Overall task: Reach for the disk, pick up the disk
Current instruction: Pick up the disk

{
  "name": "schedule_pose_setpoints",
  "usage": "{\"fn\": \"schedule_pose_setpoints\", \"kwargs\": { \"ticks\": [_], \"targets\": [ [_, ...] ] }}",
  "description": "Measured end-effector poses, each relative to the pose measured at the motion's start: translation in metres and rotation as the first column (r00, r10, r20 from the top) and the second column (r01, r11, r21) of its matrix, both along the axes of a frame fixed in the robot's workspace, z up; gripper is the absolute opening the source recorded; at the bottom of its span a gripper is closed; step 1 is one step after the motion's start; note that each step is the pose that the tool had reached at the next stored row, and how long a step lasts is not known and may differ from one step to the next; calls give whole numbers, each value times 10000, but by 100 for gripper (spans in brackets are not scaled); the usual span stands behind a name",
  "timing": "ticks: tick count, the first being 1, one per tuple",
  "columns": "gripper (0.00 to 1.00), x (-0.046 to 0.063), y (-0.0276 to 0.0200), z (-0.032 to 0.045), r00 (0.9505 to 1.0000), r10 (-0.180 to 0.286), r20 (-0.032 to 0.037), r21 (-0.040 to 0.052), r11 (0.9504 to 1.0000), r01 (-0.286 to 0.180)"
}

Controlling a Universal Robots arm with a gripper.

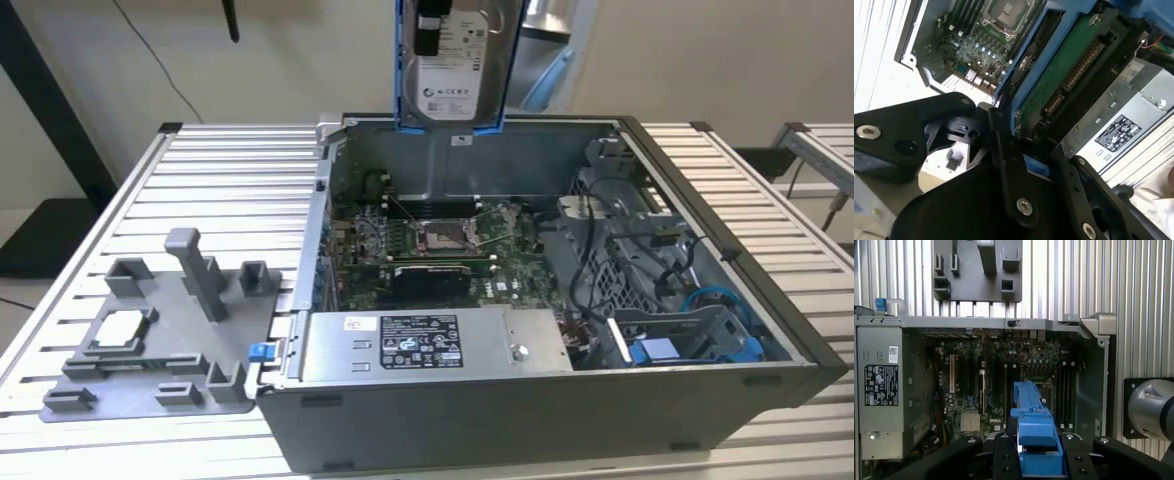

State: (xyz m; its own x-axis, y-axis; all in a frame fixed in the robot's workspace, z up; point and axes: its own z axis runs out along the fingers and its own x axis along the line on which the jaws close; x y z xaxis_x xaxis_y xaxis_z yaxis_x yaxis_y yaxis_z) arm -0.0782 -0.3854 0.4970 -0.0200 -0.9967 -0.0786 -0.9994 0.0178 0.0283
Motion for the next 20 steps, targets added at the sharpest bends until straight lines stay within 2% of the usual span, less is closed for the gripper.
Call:
{"fn": "schedule_pose_setpoints", "kwargs": {
  "ticks": [20],
  "targets": [
    [0, 595, 0, 0, 10000, -1, -2, 6, 10000, 1]
  ]
}}
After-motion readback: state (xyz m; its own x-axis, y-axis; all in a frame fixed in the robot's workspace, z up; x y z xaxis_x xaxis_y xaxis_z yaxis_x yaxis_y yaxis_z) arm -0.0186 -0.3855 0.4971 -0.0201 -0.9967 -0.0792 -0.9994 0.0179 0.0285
